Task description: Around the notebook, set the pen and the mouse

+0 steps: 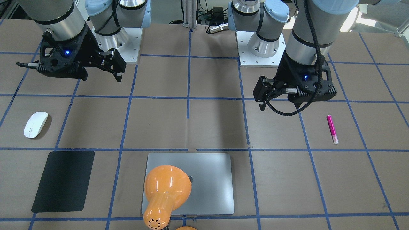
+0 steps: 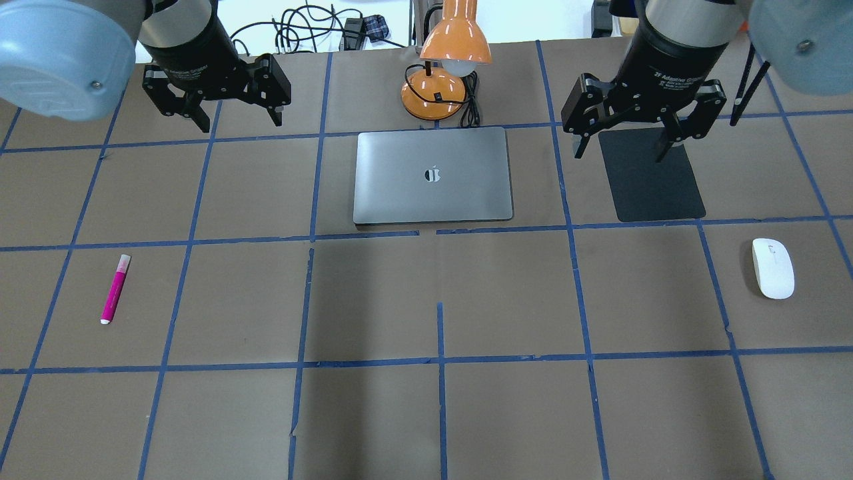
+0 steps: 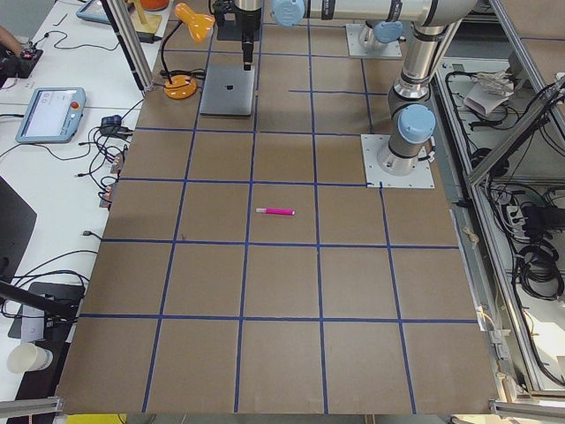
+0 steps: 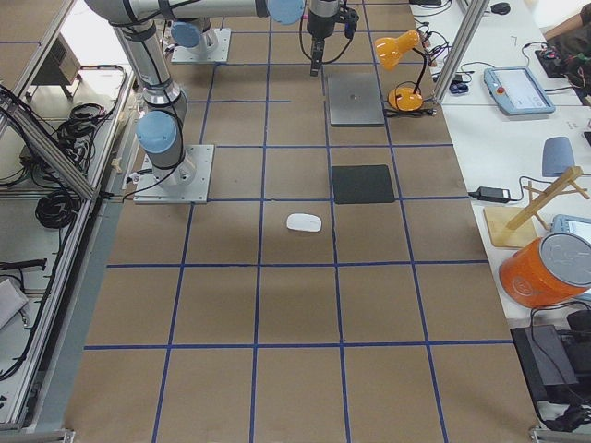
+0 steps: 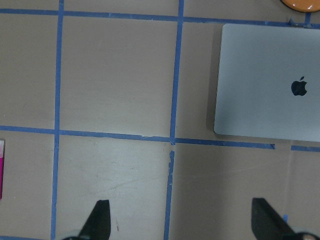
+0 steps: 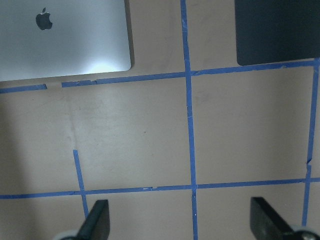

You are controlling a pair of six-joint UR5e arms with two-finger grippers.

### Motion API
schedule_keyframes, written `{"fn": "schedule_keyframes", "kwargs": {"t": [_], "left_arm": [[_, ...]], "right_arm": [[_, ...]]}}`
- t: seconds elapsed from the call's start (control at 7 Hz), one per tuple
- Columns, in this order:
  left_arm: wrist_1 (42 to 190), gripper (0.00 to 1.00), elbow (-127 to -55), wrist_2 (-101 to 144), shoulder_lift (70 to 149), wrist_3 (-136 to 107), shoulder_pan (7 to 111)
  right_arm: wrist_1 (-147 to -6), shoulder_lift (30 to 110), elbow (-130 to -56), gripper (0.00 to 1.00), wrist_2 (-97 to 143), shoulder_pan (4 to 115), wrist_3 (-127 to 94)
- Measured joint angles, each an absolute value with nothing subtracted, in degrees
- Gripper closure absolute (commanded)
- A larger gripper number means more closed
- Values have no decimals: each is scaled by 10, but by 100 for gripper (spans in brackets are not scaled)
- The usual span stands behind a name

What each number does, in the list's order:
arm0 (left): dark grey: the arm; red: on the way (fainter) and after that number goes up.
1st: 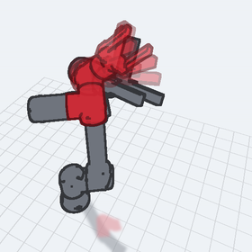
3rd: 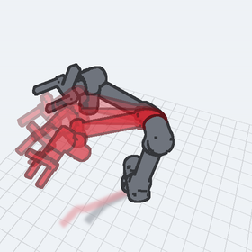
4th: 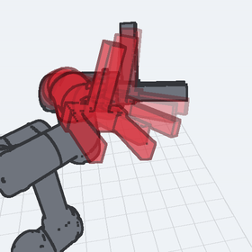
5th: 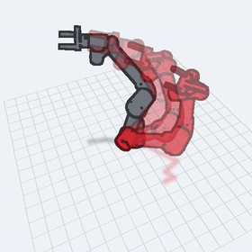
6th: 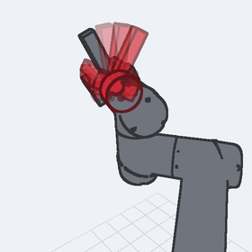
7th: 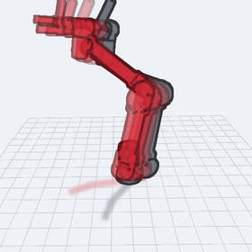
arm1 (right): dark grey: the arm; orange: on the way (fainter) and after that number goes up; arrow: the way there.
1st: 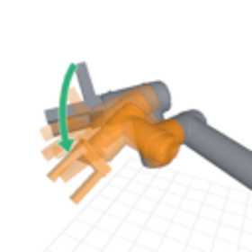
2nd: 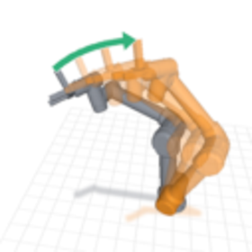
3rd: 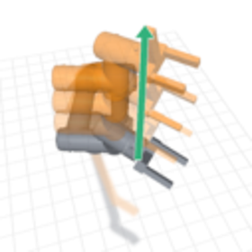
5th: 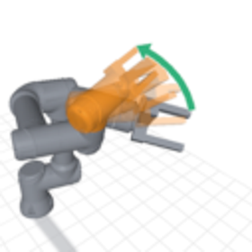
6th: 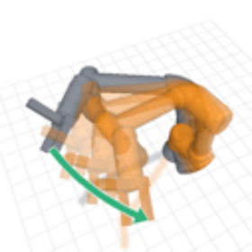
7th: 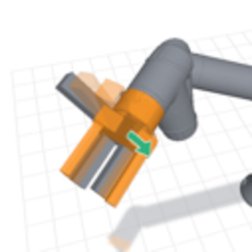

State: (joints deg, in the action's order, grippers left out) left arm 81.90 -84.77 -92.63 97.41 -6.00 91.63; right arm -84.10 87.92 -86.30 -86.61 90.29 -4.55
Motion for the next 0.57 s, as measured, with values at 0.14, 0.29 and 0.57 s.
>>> {"fn": "schedule_keyframes", "kwargs": {"t": [0.14,0.29,0.57], "left_arm": [[801,0,-847,-926,984,-60,914],[782,0,-846,-925,994,-58,906],[747,0,-837,-923,1018,-48,888]], "right_arm": [[-843,879,-864,0,-868,892,-44],[-843,878,-864,0,-867,872,-43],[-834,879,-866,0,-869,842,-39]]}}
